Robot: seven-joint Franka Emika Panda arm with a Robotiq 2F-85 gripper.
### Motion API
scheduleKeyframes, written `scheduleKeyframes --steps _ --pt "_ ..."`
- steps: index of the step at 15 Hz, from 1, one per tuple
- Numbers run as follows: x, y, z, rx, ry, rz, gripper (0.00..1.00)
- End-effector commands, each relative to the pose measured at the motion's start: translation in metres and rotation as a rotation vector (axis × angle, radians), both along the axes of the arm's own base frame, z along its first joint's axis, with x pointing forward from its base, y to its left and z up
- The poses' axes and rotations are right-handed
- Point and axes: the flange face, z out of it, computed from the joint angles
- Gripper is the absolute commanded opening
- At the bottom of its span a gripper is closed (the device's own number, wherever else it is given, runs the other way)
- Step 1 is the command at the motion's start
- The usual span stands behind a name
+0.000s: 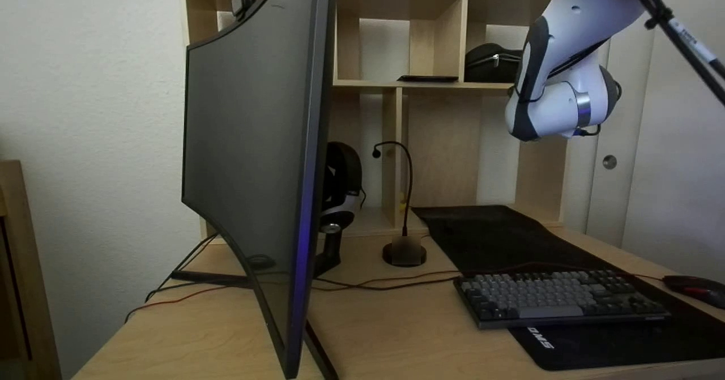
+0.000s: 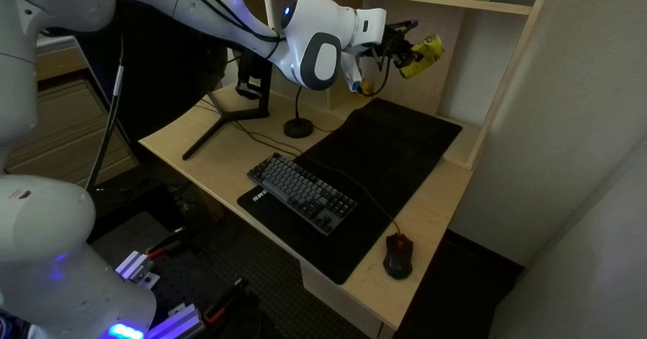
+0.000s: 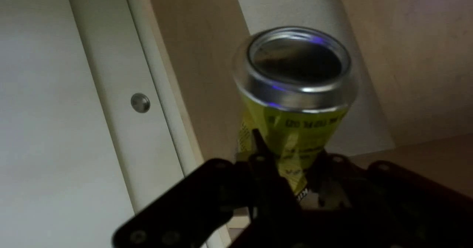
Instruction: Move the can from the left to the right
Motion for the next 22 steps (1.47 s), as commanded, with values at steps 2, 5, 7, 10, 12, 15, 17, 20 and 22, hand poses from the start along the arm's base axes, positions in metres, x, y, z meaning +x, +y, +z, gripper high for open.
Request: scheduleKeyframes --steps 2,5,7,10,12,15,17,20,22 --pt "0.001 -0.003 -0.007 -0.045 -0.012 -0.047 0.26" --pt "0.003 0.0 -0.009 -0.035 -0.012 -0.042 0.26" --pt "0.002 -0.001 -0.007 -0.033 -0.015 -0.043 0.26" --pt "0.004 -0.003 -0.022 -0.108 -0.03 -0.095 0.06" --pt "0.003 -0.001 -0.032 -0.172 -0.045 -0.134 0.06" --pt "0.0 0.008 -0.032 -0.302 -0.076 -0.168 0.06" --pt "-0.016 0.004 -0.051 -0.385 -0.062 -0.21 0.06" --pt "-0.023 -0.005 -0.07 -0.34 -0.015 -0.226 0.26" --pt "-0.046 -0.022 -0.099 -0.381 0.033 -0.279 0.26"
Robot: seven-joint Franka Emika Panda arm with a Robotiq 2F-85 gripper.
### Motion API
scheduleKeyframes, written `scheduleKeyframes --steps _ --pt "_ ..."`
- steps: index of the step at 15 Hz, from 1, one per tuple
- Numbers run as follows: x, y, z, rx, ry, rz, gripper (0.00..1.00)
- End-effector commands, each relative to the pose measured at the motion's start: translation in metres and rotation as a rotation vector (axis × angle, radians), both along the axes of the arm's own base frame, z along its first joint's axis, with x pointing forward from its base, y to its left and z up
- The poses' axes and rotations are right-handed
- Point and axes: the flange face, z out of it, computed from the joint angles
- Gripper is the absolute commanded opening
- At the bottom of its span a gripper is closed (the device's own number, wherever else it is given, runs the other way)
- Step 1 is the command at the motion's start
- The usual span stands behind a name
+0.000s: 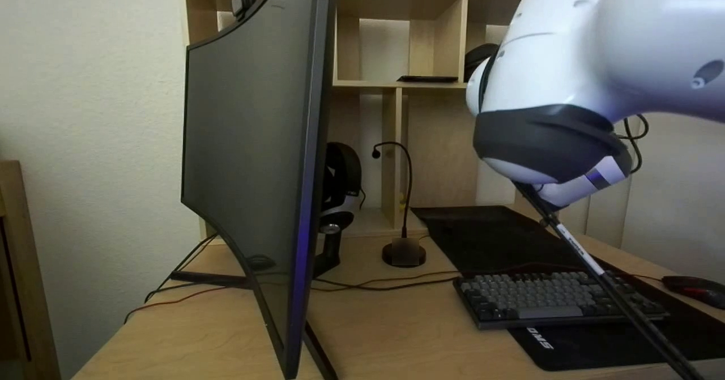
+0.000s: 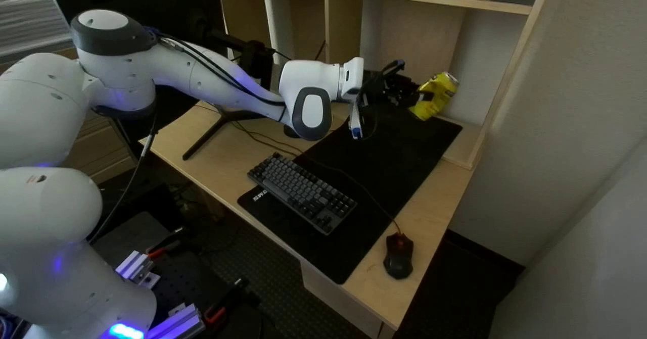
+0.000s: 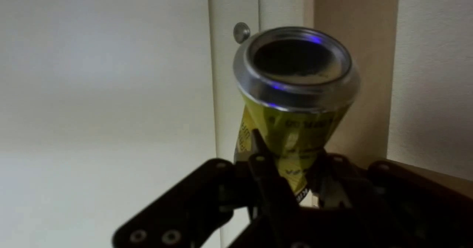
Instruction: Move the can from the left to the right
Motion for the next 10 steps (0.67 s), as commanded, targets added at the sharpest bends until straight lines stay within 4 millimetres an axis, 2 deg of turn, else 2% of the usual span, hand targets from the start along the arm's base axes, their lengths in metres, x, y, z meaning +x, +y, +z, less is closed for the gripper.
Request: scheduleKeyframes --steps 1,3,4,5,7,8,9,10 --pt "-0.005 -0.004 -0.004 -0.008 0.008 -0.012 0.26" --pt "-0.005 -0.004 -0.003 -0.014 0.008 -0.013 0.26" --pt "0.0 -0.003 -0.02 -0.013 0.048 -0.025 0.06" --pt "-0.005 -0.007 -0.04 -0.057 0.046 -0.069 0.06" --pt "-0.045 -0.025 -0.059 -0.119 0.017 -0.113 0.06" --pt "-0.08 -0.035 -0.053 -0.137 0.013 -0.11 0.06" --pt "-0.069 -0.022 -0.034 -0.155 -0.005 -0.13 0.06" --pt "-0.072 -0.014 -0.021 -0.16 -0.032 -0.142 0.06"
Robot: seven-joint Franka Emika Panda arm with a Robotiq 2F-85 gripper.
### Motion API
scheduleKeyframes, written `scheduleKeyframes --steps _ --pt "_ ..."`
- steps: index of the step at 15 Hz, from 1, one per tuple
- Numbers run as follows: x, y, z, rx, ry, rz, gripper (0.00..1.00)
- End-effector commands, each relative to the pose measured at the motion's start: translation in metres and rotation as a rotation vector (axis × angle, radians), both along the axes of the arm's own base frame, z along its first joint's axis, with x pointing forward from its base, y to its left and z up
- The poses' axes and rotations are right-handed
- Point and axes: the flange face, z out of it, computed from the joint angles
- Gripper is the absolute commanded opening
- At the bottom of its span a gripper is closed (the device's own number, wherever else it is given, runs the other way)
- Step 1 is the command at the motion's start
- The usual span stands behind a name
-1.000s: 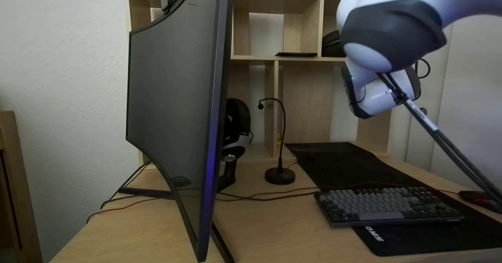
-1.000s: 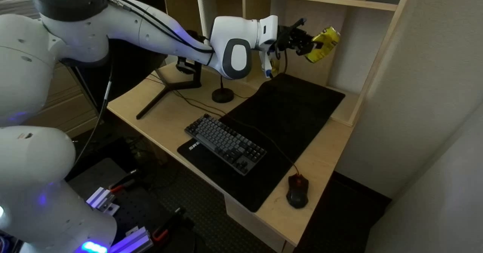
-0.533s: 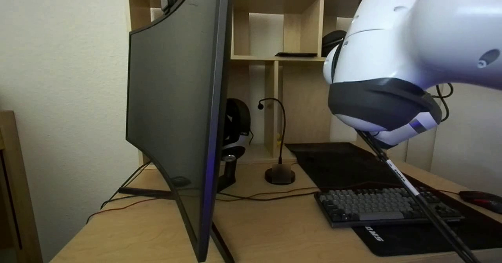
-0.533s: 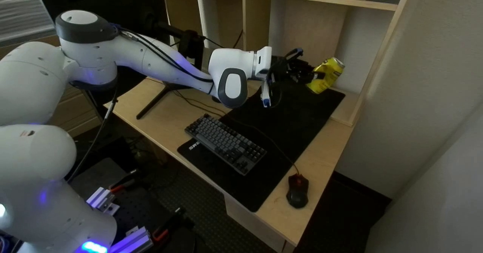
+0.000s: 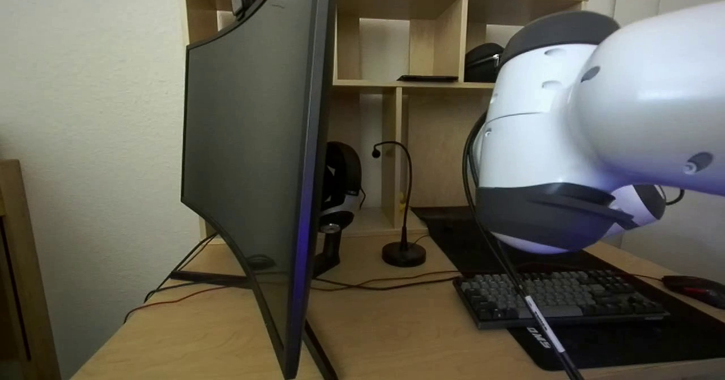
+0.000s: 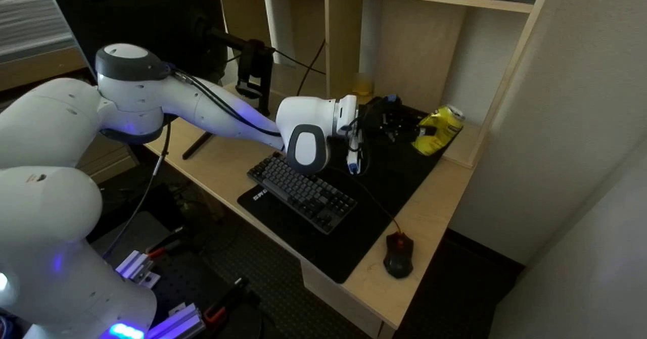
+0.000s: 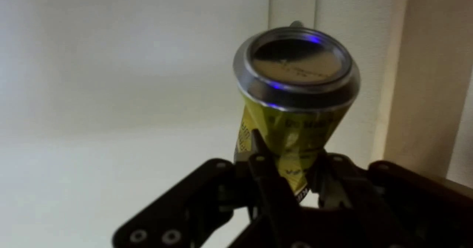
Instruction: Move the can from the left to the right
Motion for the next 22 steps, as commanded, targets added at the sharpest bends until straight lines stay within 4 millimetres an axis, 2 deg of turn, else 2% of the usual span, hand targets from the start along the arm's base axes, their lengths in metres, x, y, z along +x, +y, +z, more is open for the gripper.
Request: scheduleKeyframes --steps 1,2,3,4,6,11,12,13,17,19,22 --pt "-0.028 0.015 0.043 -0.084 -0.04 -0.053 0.06" --pt "-0.035 0.016 0.057 -0.106 -0.042 -0.074 0.06" --pt "-0.042 0.016 0.062 -0.121 -0.018 -0.091 0.06" --pt "-0.027 0.011 0.05 -0.068 -0.039 -0.069 0.26" --pt "-0.033 0.017 0.063 -0.082 -0.029 -0.076 0.26" --pt "-0.037 0.016 0.063 -0.088 -0.022 -0.084 0.26" --pt "-0.037 0.016 0.063 -0.089 -0.022 -0.084 0.06" --pt "-0.018 0.039 0.052 0.014 0.045 -0.019 0.06" --pt "0.007 0.061 0.022 0.148 0.098 0.063 0.06" --pt "0.026 0.094 0.037 0.213 0.131 0.129 0.06" --pt "0.048 0.115 0.041 0.315 0.16 0.196 0.06"
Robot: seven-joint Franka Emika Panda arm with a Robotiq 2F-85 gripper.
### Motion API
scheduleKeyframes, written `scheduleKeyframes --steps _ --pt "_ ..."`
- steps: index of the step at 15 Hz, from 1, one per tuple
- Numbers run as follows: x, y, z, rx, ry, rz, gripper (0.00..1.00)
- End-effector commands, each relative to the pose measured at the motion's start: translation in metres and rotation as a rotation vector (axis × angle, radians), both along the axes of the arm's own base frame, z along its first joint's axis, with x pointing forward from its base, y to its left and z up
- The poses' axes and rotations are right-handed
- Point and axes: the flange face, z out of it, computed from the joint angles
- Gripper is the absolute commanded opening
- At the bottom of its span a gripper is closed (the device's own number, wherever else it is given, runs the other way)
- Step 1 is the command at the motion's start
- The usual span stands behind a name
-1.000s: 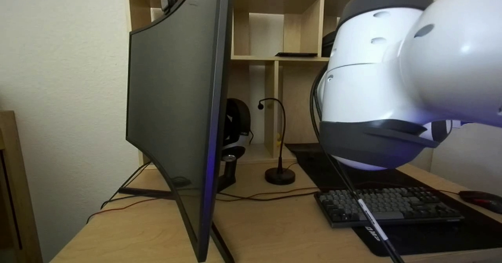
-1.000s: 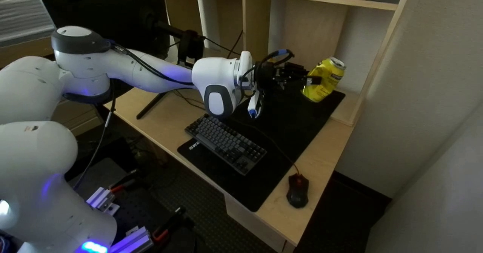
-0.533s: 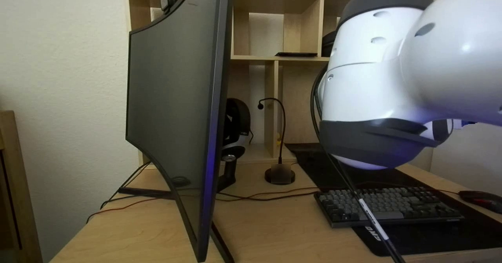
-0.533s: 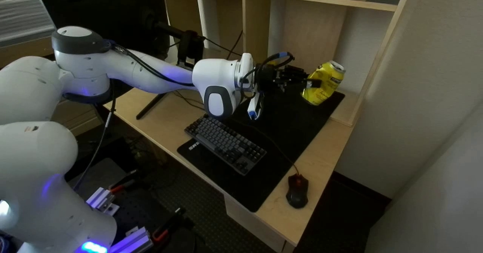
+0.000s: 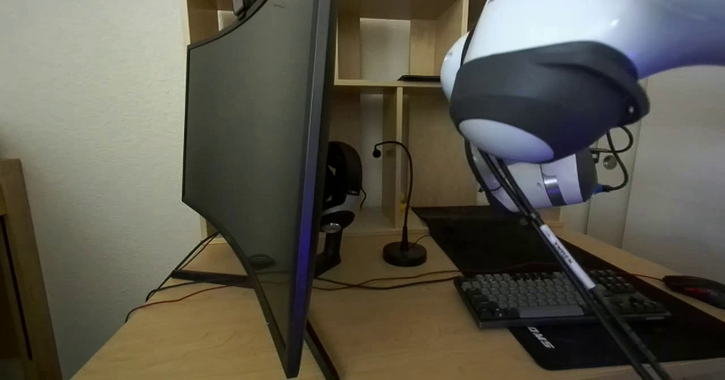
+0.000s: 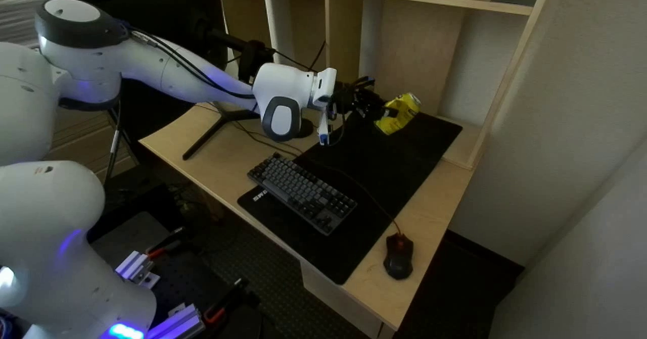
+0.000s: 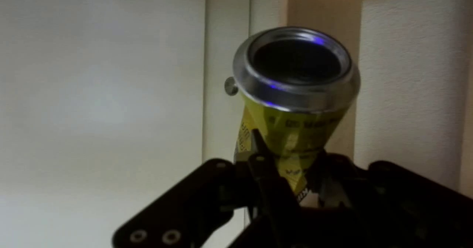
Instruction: Move the can from the left to the right
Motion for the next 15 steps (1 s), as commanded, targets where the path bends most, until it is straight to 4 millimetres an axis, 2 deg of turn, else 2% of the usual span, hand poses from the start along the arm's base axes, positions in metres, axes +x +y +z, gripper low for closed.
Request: scheduleKeyframes --steps 1,4,7,12,15 --pt "0.024 0.024 0.014 0.159 0.049 0.078 0.06" --pt "0.034 0.034 0.015 0.266 0.08 0.129 0.06" --pt "0.038 0.021 0.013 0.375 0.106 0.155 0.06" --pt "0.035 -0.034 0.001 0.568 0.178 0.124 0.06" --pt "0.026 -0.074 -0.015 0.706 0.239 0.058 0.06"
